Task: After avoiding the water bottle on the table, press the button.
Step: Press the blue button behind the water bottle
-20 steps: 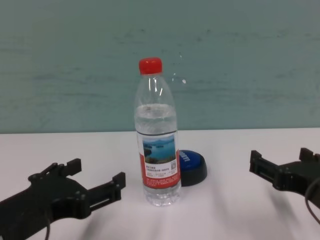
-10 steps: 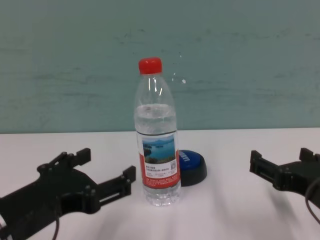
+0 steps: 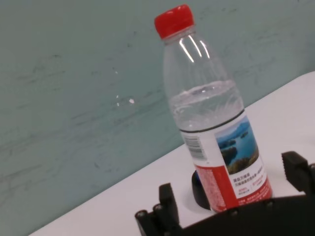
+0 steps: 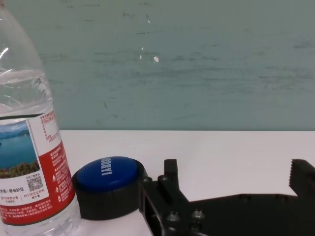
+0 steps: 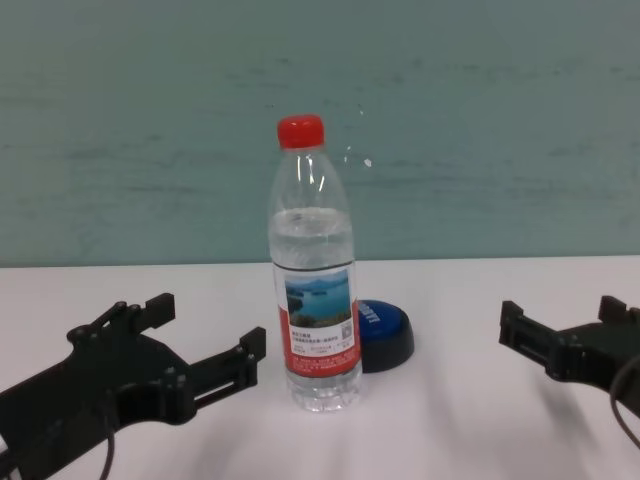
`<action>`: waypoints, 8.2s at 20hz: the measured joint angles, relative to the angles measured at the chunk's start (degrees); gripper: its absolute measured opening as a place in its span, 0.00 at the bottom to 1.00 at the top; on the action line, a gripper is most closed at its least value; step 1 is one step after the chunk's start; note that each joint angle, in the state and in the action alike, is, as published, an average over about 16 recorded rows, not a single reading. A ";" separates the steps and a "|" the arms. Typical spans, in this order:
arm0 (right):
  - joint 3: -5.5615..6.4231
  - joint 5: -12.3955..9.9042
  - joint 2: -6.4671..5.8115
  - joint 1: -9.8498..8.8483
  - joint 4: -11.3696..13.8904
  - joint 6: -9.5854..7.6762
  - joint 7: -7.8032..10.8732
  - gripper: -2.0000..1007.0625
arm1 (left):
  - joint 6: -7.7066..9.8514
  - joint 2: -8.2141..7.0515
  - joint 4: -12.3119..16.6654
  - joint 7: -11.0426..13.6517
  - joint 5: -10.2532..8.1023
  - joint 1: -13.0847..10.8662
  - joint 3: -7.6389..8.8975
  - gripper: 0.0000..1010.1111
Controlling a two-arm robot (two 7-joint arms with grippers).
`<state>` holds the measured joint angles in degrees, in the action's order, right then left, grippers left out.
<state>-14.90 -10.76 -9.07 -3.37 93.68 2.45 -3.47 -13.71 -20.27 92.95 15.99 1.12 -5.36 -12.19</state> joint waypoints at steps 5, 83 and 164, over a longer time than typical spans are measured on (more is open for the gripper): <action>0.00 0.00 0.00 0.00 0.00 0.00 0.00 1.00 | 0.06 -0.38 0.28 0.55 -0.51 -0.36 0.22 0.99; 0.00 0.00 0.00 0.00 0.00 0.00 0.00 1.00 | -9.96 -0.48 -36.23 14.01 -7.83 31.39 -6.47 0.99; 0.00 0.00 0.00 0.00 0.00 0.00 0.00 1.00 | -2.05 5.32 1.09 -3.80 0.37 -6.82 3.62 0.99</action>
<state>-14.90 -10.77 -9.07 -3.37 93.69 2.45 -3.47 -15.75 -14.95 94.04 12.19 1.49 -12.19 -8.57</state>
